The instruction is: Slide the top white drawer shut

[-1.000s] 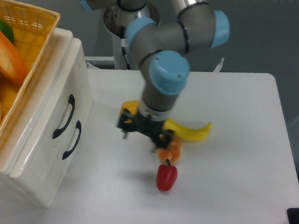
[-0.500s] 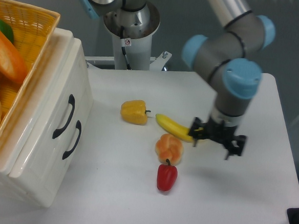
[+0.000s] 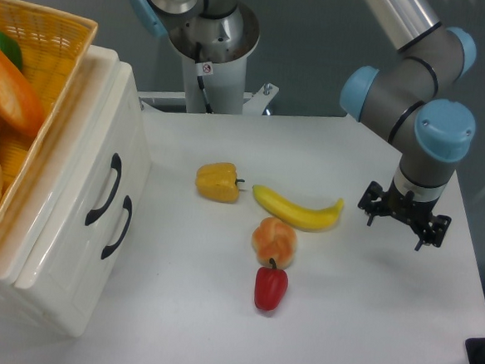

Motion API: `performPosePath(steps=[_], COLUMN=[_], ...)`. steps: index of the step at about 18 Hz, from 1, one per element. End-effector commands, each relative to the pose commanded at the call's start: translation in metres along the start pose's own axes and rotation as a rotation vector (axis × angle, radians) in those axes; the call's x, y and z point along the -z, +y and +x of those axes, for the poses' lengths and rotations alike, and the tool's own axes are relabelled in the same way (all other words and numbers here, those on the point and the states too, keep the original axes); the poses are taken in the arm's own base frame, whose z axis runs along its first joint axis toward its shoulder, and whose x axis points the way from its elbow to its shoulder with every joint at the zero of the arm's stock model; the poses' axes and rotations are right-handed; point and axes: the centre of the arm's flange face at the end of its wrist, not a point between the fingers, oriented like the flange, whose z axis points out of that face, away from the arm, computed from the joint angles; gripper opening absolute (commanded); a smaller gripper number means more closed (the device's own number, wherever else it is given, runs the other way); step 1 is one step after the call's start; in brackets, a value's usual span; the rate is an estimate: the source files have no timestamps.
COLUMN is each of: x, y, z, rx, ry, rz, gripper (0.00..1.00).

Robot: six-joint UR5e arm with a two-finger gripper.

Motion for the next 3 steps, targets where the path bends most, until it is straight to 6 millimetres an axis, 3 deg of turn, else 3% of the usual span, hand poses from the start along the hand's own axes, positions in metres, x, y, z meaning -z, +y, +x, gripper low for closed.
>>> performPosePath(steps=[3], x=[-0.0065], y=[-0.0024], z=[-0.0004], rx=[-0.022], ry=[0.008], rz=[0.001], gripper=[1.00])
